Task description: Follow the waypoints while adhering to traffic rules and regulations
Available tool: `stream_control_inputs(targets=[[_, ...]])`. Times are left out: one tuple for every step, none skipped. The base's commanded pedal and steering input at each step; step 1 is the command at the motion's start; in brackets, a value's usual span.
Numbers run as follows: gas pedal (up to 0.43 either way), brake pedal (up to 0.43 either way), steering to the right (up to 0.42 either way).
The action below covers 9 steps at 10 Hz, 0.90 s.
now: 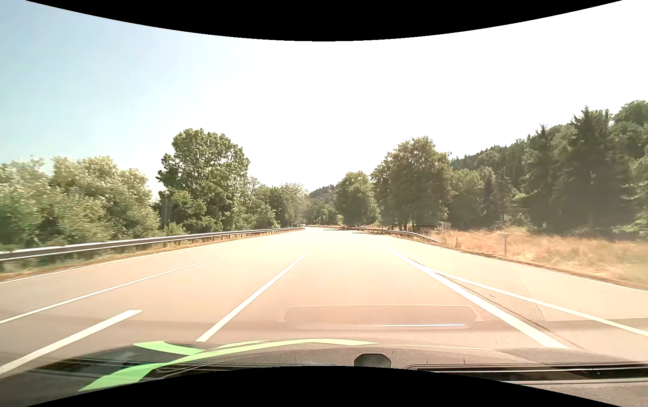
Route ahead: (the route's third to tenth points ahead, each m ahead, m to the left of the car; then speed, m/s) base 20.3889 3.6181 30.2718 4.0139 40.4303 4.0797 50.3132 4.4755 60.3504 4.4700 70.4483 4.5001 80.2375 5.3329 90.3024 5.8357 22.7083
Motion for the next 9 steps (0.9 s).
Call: stream_control_inputs(targets=[[0.280, 0.000, 0.000], [0.280, 0.000, -0.001], [0.280, 0.000, -0.001], [0.268, 0.000, -0.001], [0.248, 0.000, -0.002], [0.260, 0.000, -0.005], [0.268, 0.000, -0.007], [0.287, 0.000, -0.007], [0.311, 0.000, -0.008]])
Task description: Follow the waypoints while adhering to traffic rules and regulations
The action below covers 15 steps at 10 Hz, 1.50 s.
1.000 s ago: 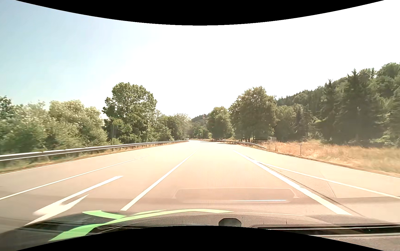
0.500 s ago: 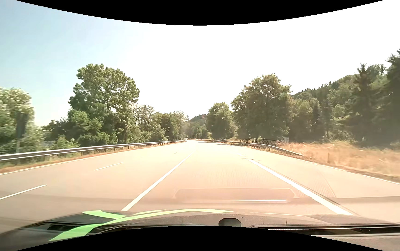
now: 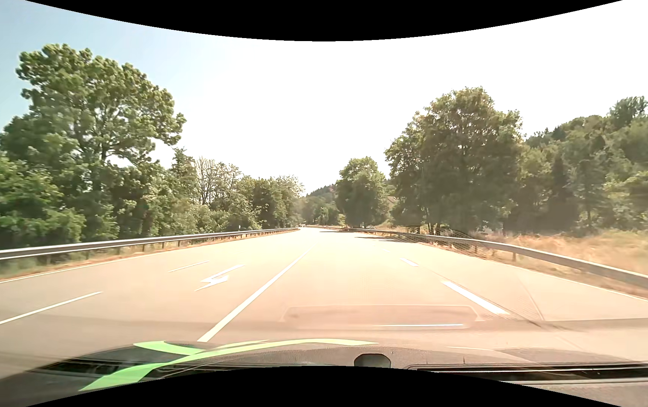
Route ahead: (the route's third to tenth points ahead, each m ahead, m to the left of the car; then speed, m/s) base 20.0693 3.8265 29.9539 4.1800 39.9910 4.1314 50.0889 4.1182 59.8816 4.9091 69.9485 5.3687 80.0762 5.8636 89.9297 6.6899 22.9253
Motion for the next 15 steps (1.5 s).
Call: stream_control_inputs(targets=[[0.319, 0.000, -0.008], [0.319, 0.000, -0.008], [0.331, 0.000, -0.008], [0.339, 0.000, -0.009], [0.339, 0.000, -0.010], [0.319, 0.000, -0.010], [0.268, 0.000, -0.010], [0.268, 0.000, -0.010], [0.268, 0.000, -0.010], [0.280, 0.000, -0.010], [0.280, 0.000, -0.010], [0.248, 0.000, -0.010], [0.228, 0.000, -0.010], [0.228, 0.000, -0.010], [0.228, 0.000, -0.010]])
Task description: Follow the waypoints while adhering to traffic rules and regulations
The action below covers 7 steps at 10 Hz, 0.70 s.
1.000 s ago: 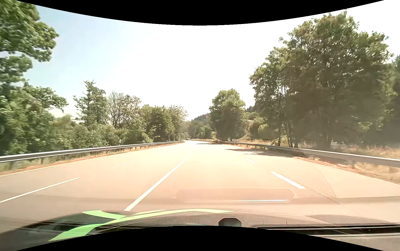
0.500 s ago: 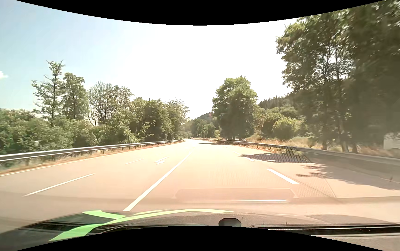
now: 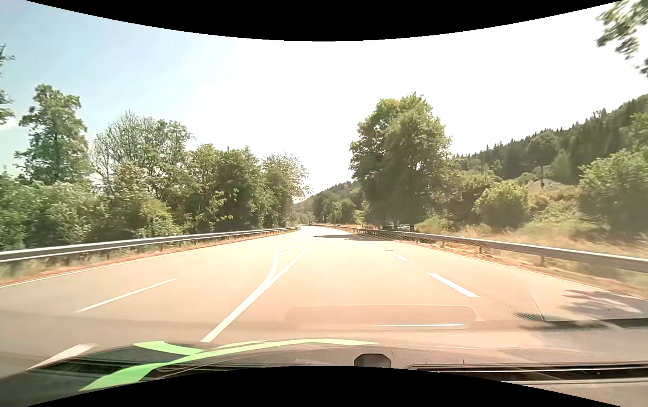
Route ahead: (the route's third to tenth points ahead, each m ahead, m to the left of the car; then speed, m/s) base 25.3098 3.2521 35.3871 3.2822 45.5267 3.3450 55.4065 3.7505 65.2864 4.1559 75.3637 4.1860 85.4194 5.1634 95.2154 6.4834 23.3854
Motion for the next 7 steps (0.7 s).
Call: stream_control_inputs(targets=[[0.228, 0.000, -0.010], [0.228, 0.000, -0.009], [0.240, 0.000, -0.009], [0.248, 0.000, -0.009], [0.260, 0.000, -0.009], [0.260, 0.000, -0.009], [0.260, 0.000, -0.009]])
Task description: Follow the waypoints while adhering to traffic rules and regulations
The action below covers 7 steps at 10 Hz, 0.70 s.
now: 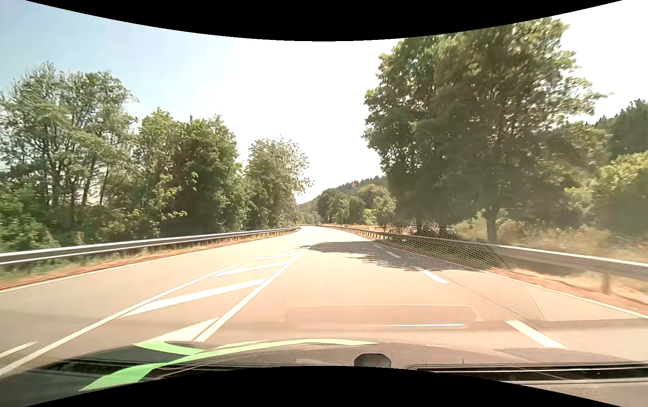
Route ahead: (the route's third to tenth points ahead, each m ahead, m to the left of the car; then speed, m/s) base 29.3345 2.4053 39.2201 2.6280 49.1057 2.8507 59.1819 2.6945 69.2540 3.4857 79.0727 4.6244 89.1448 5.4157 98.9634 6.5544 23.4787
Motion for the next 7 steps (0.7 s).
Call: stream_control_inputs(targets=[[0.240, 0.000, -0.009], [0.220, 0.000, -0.009], [0.209, 0.000, -0.009], [0.209, 0.000, -0.009], [0.209, 0.000, -0.009], [0.209, 0.000, -0.009], [0.209, 0.000, -0.009]])
